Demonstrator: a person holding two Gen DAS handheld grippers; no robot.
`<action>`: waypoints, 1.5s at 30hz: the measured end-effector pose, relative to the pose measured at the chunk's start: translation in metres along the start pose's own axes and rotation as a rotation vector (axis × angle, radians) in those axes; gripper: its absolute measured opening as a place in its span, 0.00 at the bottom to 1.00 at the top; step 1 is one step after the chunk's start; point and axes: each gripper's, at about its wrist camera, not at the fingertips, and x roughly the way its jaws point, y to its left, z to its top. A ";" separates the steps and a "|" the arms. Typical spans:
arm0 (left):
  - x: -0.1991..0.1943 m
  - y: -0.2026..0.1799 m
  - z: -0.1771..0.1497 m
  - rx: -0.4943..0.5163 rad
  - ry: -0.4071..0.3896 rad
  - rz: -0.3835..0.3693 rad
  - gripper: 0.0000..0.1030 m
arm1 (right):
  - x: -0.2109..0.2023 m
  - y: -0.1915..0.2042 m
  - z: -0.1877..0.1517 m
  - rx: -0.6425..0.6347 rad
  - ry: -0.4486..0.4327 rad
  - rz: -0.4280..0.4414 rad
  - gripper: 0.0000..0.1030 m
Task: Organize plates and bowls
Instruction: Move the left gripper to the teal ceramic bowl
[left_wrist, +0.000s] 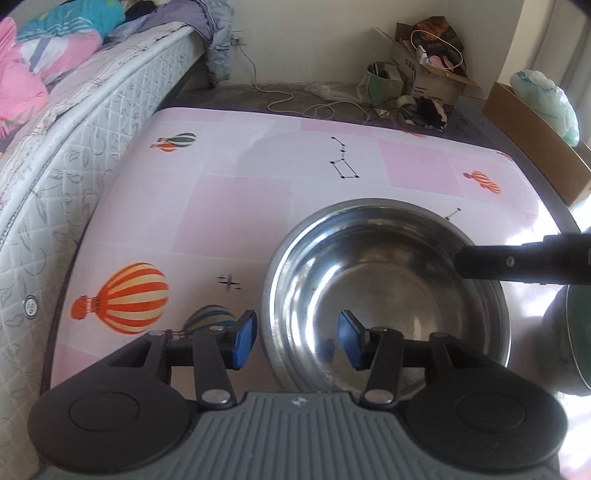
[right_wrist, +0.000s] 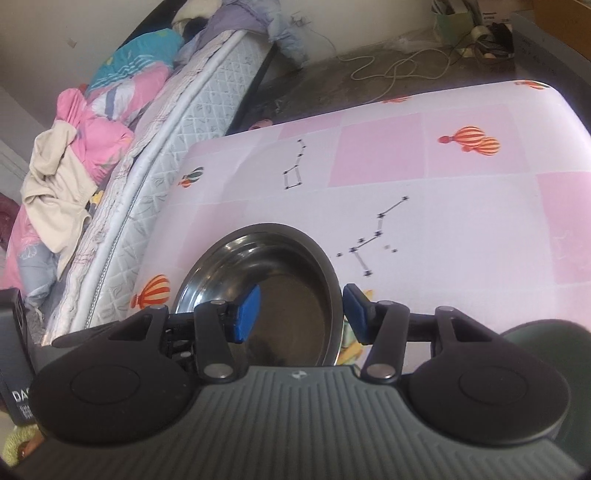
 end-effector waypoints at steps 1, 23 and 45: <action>-0.003 0.002 0.000 0.001 -0.008 0.004 0.51 | 0.001 0.005 -0.001 -0.015 -0.003 -0.009 0.48; -0.108 -0.060 -0.017 0.198 -0.211 -0.133 0.83 | -0.181 -0.028 -0.062 -0.050 -0.243 -0.004 0.65; -0.098 -0.149 -0.025 0.233 -0.173 -0.375 1.00 | -0.249 -0.108 -0.133 0.067 -0.311 -0.097 0.76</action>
